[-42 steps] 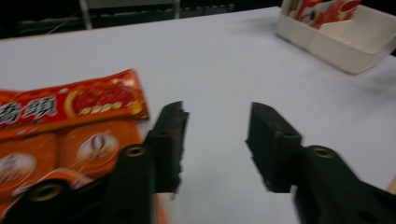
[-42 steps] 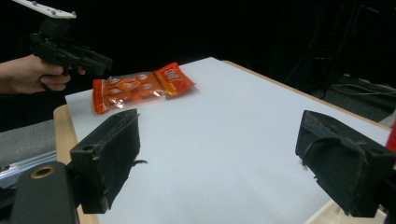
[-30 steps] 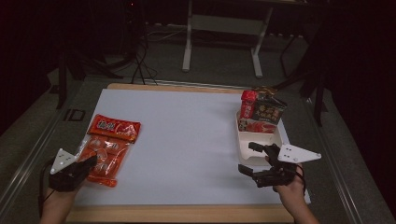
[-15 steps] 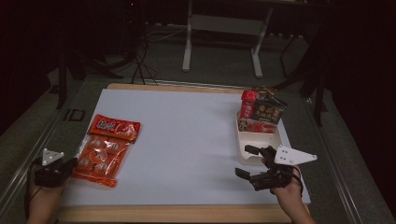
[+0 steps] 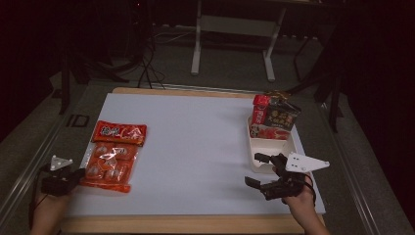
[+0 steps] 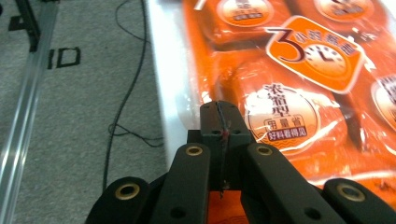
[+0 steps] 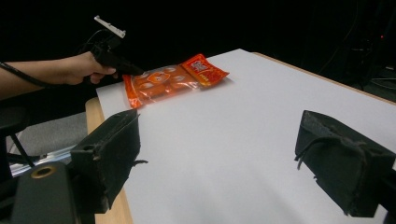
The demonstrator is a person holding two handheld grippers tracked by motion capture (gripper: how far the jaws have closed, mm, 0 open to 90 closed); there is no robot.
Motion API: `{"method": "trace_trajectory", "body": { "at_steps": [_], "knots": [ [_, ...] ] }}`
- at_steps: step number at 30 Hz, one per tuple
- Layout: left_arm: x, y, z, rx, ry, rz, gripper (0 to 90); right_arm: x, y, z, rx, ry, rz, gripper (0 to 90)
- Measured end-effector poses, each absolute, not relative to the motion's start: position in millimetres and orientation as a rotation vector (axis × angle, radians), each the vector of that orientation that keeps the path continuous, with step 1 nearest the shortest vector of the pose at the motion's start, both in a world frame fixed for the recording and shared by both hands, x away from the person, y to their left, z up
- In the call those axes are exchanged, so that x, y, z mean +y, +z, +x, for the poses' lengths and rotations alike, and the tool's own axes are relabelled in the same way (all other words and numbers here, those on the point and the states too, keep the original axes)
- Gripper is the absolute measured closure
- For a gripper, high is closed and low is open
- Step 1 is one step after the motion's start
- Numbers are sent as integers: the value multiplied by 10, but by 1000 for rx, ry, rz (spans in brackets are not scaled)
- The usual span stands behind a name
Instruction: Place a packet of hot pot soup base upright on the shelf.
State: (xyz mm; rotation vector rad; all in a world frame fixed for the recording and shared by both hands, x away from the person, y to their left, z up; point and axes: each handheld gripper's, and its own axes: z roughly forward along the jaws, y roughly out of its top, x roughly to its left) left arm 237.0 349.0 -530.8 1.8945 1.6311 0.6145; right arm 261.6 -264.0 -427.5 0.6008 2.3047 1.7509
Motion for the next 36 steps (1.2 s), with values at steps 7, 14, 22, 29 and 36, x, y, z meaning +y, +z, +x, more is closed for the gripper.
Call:
{"method": "trace_trajectory", "body": {
  "at_steps": [7,14,22,29,36],
  "knots": [
    [3226,-5299,2410,1574,543,1920,900,-2635,-4273,2613,2311,1751,597,138],
    [3003,-5308,2453,1510,466,1927,900,-2645,-4277,2614,2315,1755,600,139],
    [2855,-5287,2516,1469,492,1963,900,-2636,-4288,2608,2322,1750,600,138],
    [3034,-5272,2723,1551,542,1912,900,-2657,-4286,2599,2316,1754,602,138],
    [3121,-5262,2947,1600,591,1900,900,-2661,-4304,2598,2322,1747,603,138]
  ]
}}
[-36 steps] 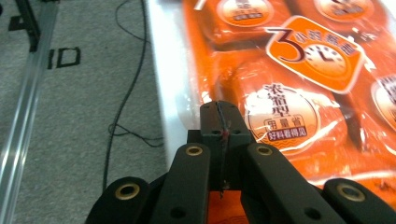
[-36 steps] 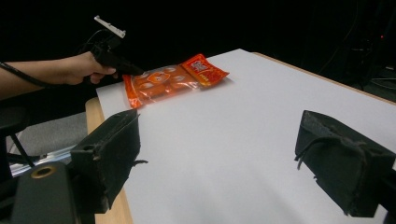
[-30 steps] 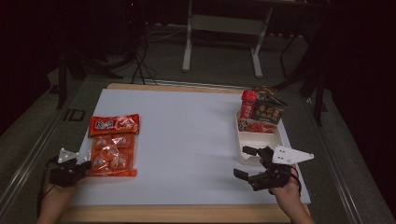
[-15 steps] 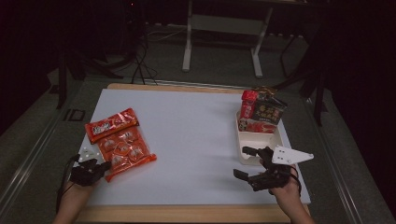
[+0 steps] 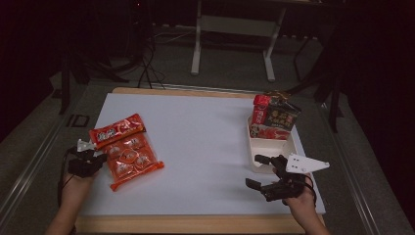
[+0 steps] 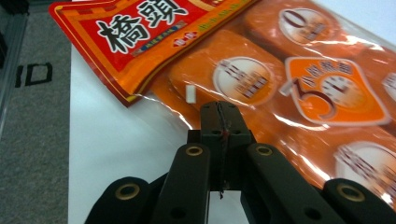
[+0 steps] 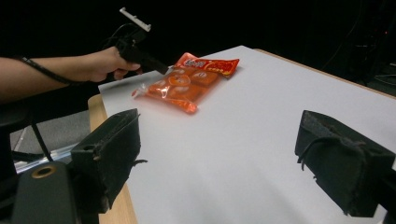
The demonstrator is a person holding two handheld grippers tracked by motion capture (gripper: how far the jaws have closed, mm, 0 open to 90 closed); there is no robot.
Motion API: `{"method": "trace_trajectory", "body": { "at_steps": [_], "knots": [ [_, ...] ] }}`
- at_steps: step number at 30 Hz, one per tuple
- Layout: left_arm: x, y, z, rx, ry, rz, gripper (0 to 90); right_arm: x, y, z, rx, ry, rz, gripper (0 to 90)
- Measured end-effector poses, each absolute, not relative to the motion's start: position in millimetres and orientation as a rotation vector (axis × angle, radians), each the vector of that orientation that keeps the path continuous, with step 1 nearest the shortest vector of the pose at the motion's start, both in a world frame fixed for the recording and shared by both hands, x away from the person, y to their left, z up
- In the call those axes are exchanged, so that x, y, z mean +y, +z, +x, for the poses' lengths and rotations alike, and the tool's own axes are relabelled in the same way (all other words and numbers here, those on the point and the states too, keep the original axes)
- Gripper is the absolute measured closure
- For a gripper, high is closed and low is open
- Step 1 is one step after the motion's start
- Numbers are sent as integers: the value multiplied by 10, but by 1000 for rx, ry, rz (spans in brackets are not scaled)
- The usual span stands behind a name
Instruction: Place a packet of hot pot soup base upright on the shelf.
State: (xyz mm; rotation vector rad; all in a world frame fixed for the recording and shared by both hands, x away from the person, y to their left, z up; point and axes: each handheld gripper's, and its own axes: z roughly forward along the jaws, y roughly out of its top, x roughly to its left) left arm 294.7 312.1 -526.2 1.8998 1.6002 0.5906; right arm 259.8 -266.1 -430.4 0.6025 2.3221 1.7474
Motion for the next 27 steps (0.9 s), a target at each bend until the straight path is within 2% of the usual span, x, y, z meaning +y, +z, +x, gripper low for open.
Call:
{"method": "trace_trajectory", "body": {
  "at_steps": [12,27],
  "knots": [
    [3025,-5308,3094,1568,543,1917,900,-2635,-4309,2602,2334,1745,594,139],
    [2414,-5290,3344,1394,470,2015,900,-2629,-4320,2605,2346,1748,591,138]
  ]
}}
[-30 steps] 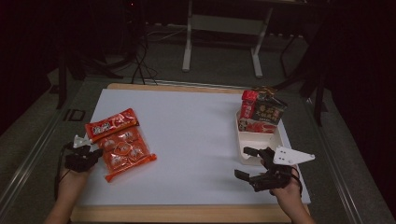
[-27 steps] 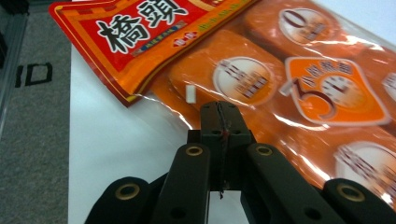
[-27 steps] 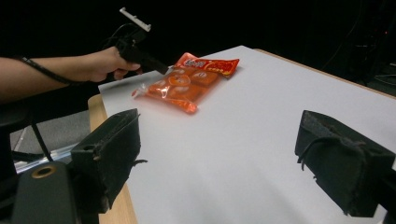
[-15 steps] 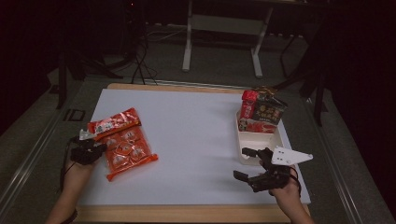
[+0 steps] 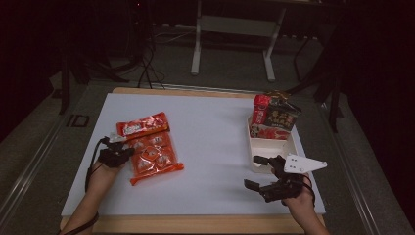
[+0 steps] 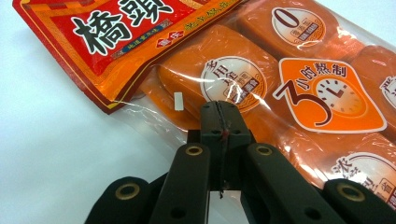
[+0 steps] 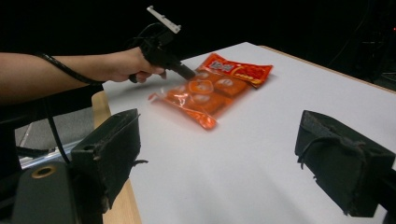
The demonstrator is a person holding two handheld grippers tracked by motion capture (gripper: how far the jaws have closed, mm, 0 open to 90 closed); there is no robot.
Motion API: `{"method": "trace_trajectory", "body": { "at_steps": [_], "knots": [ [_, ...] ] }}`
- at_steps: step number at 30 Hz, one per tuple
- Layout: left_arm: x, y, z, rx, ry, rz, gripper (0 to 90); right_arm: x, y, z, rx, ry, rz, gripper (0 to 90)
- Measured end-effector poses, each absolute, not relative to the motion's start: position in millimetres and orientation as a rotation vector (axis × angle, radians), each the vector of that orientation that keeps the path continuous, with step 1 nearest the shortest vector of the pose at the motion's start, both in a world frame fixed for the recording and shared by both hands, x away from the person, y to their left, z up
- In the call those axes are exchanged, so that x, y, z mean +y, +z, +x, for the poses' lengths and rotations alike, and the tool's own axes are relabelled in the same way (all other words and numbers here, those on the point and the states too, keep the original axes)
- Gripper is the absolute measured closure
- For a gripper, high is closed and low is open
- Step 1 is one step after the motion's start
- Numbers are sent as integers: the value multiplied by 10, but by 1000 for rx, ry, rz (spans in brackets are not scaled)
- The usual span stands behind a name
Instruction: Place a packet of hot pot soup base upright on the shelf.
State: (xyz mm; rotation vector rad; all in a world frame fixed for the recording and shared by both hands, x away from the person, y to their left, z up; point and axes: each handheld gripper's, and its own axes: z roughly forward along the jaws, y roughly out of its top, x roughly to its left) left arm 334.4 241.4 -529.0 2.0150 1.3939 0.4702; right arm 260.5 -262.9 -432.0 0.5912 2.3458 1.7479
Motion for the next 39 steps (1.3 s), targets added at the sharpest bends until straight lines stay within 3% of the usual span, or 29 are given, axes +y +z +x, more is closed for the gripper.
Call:
{"method": "trace_trajectory", "body": {
  "at_steps": [10,25,39],
  "knots": [
    [2008,-5261,3431,1306,447,2081,900,-2624,-4325,2600,2354,1747,586,139],
    [2126,-5101,3691,1377,521,1989,900,-2644,-4322,2594,2352,1748,592,139],
    [2199,-5261,3987,1441,526,1968,900,-2649,-4345,2597,2362,1748,596,139]
  ]
}}
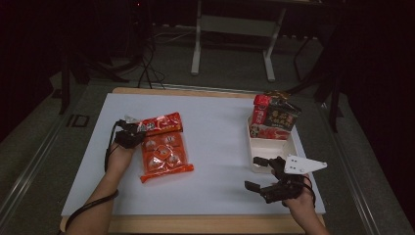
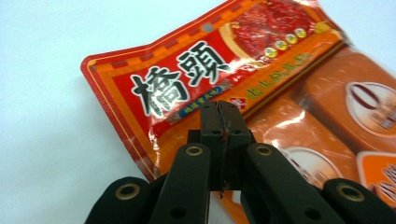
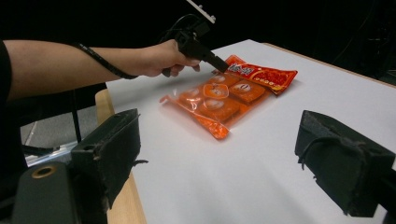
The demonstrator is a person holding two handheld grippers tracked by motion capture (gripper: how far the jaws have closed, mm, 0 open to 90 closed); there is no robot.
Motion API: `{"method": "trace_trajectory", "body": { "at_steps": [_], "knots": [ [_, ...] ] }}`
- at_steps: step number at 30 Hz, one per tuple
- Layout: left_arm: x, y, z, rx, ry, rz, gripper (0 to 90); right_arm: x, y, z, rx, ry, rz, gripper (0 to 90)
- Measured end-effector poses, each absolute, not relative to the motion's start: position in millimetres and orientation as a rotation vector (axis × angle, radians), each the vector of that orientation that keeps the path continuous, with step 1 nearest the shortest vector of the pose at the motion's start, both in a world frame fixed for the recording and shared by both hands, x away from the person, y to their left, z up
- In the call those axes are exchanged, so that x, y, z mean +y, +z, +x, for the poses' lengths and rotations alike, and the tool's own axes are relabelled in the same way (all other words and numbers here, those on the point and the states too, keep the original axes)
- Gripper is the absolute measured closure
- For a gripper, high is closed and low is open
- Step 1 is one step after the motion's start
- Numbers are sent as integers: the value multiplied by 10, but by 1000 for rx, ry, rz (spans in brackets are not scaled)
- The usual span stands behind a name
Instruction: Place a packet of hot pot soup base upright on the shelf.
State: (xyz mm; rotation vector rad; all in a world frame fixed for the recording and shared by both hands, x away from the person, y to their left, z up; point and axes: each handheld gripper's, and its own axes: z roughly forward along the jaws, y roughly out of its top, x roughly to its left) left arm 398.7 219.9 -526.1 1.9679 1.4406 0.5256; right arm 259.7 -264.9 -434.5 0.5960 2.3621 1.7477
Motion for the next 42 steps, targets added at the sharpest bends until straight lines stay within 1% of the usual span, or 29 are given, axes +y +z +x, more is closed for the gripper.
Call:
{"method": "trace_trajectory", "body": {
  "at_steps": [4,7,10,14,18,23,28,31,33,34,35,38,42],
  "knots": [
    [2163,-5296,4037,1436,519,1985,900,-2643,-4346,2601,2363,1746,594,139],
    [2157,-5303,4072,1443,480,2001,900,-2645,-4349,2592,2366,1744,591,139],
    [2130,-5301,4055,1436,483,2006,900,-2647,-4354,2593,2369,1740,589,139],
    [2012,-5273,3993,1368,453,2046,900,-2651,-4353,2591,2368,1745,591,138],
    [1945,-5266,3969,1353,431,2046,900,-2635,-4345,2586,2369,1748,588,139],
    [1949,-5283,3979,1361,428,2033,900,-2624,-4353,2585,2376,1744,586,139],
    [1900,-5300,4035,1370,469,2066,900,-2634,-4349,2579,2374,1751,587,139],
    [1911,-5300,4077,1357,449,2089,900,-2638,-4351,2578,2374,1746,585,139],
    [1942,-5292,4103,1349,388,2098,900,-2645,-4353,2580,2373,1747,590,139],
    [1942,-5292,4103,1349,388,2098,900,-2645,-4353,2580,2373,1747,590,139],
    [1950,-5279,4105,1344,355,2102,900,-2645,-4353,2579,2372,1749,591,139],
    [1928,-5285,4068,1326,325,2097,900,-2644,-4349,2574,2372,1746,588,139],
    [1807,-5300,3981,1272,301,2100,900,-2637,-4352,2582,2375,1744,588,139]
  ]
}}
